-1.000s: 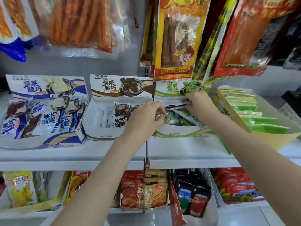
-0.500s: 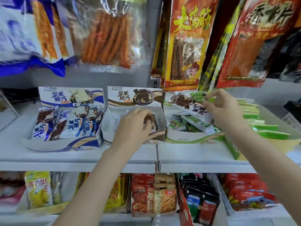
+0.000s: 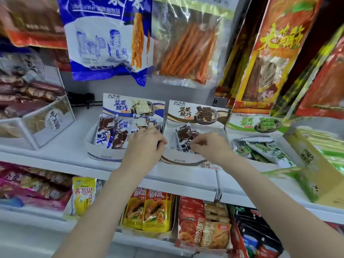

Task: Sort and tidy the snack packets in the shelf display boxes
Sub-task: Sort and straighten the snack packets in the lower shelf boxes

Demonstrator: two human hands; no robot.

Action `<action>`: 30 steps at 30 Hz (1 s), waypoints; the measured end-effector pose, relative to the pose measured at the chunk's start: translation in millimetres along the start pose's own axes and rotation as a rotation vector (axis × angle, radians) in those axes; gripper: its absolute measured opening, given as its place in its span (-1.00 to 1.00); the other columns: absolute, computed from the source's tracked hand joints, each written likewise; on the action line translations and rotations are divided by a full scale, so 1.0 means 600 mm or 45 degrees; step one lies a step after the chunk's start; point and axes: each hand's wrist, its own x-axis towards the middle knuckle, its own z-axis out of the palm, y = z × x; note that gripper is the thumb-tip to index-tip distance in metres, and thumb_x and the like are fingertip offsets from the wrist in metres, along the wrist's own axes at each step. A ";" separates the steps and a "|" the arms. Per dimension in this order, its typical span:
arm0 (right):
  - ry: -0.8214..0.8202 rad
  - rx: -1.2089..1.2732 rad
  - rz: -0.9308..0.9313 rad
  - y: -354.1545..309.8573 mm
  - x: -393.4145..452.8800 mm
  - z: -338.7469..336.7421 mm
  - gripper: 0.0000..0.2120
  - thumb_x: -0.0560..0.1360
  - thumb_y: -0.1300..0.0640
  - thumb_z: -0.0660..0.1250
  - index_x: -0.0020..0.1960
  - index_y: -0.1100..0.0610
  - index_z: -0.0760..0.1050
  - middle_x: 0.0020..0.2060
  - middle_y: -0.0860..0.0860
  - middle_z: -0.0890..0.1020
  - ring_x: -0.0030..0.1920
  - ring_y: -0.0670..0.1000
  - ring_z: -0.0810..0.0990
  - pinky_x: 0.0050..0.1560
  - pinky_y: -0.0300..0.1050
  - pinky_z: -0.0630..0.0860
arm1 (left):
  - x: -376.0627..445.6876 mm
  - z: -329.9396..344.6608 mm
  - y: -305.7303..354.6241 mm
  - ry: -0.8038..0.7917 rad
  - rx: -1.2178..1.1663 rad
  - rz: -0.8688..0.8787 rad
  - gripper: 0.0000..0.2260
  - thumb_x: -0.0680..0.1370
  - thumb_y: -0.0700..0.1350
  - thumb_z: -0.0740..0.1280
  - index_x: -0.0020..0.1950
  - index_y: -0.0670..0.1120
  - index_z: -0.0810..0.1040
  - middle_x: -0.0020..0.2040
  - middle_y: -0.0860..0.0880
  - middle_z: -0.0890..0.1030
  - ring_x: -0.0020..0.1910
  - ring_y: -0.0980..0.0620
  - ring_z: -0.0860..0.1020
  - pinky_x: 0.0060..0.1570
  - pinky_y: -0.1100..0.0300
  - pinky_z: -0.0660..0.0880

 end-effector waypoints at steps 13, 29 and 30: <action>0.046 -0.070 -0.267 0.026 -0.041 -0.040 -0.76 0.56 0.16 0.21 0.19 0.08 0.52 0.04 -0.02 0.61 0.02 -0.08 0.49 -0.10 -0.36 0.34 | -0.006 0.003 0.012 0.049 -0.025 -0.031 -0.75 0.57 -0.16 0.17 0.18 -0.02 0.55 0.22 0.05 0.50 0.22 0.02 0.36 0.17 0.15 0.16; -0.034 -0.664 0.167 0.229 0.009 -0.203 -0.57 0.58 0.13 0.18 0.41 0.18 0.22 0.23 0.19 0.49 0.09 0.19 0.53 -0.01 -0.02 0.48 | 0.049 0.106 0.253 -0.167 -0.366 0.300 -0.72 0.58 -0.06 0.20 0.28 -0.04 0.47 0.22 0.01 0.51 0.19 0.02 0.42 0.09 0.22 0.31; -0.007 -0.674 0.168 0.237 0.015 -0.198 -0.57 0.57 0.12 0.20 0.40 0.19 0.23 0.21 0.18 0.51 0.10 0.18 0.53 0.01 -0.03 0.47 | 0.054 0.112 0.257 -0.191 -0.358 0.297 -0.73 0.58 -0.06 0.20 0.25 -0.04 0.49 0.20 0.01 0.53 0.18 0.02 0.43 0.08 0.21 0.32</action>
